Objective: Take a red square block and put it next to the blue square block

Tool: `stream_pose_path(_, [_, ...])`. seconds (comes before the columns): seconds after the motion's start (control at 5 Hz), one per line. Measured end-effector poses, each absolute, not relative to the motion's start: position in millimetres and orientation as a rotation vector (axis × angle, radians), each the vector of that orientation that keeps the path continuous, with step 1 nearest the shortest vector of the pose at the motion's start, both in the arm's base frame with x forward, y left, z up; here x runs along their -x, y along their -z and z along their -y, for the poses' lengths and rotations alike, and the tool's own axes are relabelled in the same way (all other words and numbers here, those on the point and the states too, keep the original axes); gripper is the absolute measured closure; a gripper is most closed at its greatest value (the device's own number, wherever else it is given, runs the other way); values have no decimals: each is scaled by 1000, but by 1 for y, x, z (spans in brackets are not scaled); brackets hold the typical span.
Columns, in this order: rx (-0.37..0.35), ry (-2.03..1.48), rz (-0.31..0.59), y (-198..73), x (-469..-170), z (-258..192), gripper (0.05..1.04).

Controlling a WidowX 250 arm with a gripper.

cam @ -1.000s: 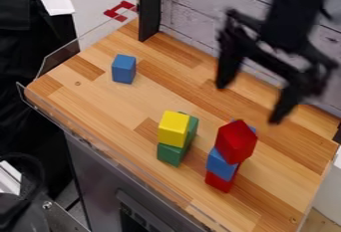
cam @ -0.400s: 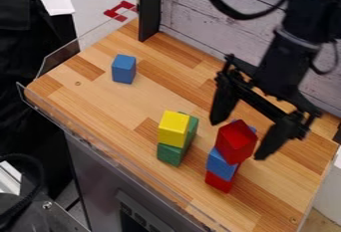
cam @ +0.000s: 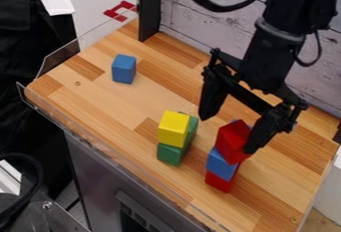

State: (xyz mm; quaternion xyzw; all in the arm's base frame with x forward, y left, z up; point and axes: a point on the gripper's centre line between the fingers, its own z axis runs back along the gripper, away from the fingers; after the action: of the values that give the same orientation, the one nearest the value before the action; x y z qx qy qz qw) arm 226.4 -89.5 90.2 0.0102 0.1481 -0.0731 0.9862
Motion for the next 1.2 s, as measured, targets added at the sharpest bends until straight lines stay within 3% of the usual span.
stream_pose_path(0.2, [-12,185,-330,-76,-227,96,400])
stream_pose_path(0.4, [-12,195,-325,-74,-231,102,513])
stream_pose_path(0.8, [-24,161,-323,-84,-229,98,513])
stream_pose_path(1.0, [-19,44,-199,-133,-229,68,513])
stream_pose_path(1.2, [-40,-104,-216,-161,-227,33,513])
